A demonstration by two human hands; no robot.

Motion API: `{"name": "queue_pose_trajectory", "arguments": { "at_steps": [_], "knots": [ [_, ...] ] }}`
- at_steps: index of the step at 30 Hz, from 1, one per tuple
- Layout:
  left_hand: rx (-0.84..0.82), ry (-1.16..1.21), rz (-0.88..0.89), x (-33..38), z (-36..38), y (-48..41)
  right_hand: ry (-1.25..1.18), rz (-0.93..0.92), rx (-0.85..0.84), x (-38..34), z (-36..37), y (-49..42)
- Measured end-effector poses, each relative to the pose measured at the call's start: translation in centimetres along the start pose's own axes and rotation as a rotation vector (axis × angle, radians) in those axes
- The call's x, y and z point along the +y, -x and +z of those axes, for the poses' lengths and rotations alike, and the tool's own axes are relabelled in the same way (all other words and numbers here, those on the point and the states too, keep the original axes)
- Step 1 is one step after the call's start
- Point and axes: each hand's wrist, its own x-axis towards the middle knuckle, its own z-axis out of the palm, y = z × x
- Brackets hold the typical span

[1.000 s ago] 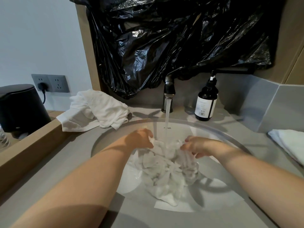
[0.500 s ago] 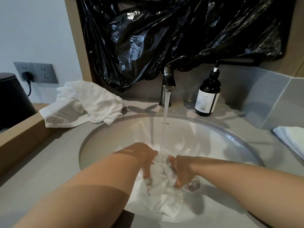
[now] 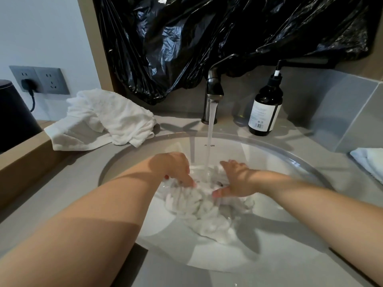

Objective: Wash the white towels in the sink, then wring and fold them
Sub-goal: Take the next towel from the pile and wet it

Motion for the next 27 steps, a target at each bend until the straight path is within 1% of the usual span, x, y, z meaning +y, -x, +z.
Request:
{"name": "queue_pose_trajectory", "arguments": {
  "at_steps": [2,5,7,9,10,13,15,17,20,22,24,25,26,27],
  "knots": [
    [-0.053,-0.110,0.018,-0.5,0.1,-0.3,-0.003,0.000,-0.075,-1.9,2.1,0.0],
    [-0.202,-0.213,0.046,-0.3,1.2,-1.0,0.165,0.075,-0.116,-2.8,4.7,-0.3],
    [-0.274,-0.308,0.033,0.2,2.3,-1.6,0.212,0.119,-0.088,-1.9,5.3,-0.7],
    [-0.267,-0.384,0.021,0.5,3.2,-2.1,0.181,0.126,-0.041,-1.0,5.0,-1.0],
    [-0.249,-0.384,0.027,0.6,3.4,-2.2,0.173,0.109,-0.014,-0.7,4.9,-1.3],
    [-0.190,-0.285,0.090,0.9,3.5,-2.1,0.179,0.050,0.074,-0.1,4.4,-2.0],
    [-0.175,-0.199,0.124,0.9,3.4,-2.2,0.143,0.015,0.083,0.4,3.6,-2.1],
    [-0.190,-0.035,0.125,0.6,3.0,-2.2,0.028,0.002,0.023,0.9,2.4,-1.8],
    [-0.167,0.340,0.080,-0.3,1.7,-1.7,-0.185,0.010,-0.113,1.6,0.9,-1.3],
    [-0.182,0.528,0.032,-1.0,1.0,-1.3,-0.369,0.020,-0.176,1.9,0.3,-1.1],
    [-0.235,0.566,-0.018,-1.8,0.9,-1.1,-0.604,0.029,-0.234,1.9,0.0,-0.7],
    [-0.242,0.571,-0.059,-2.2,1.0,-1.2,-0.674,0.027,-0.258,1.8,-0.1,-0.5],
    [-0.228,0.569,-0.110,-2.5,1.1,-1.4,-0.696,0.033,-0.261,1.8,-0.1,-0.5],
    [-0.188,0.515,-0.144,-2.7,1.0,-1.7,-0.694,0.050,-0.236,1.9,-0.1,-0.6]
  ]
}}
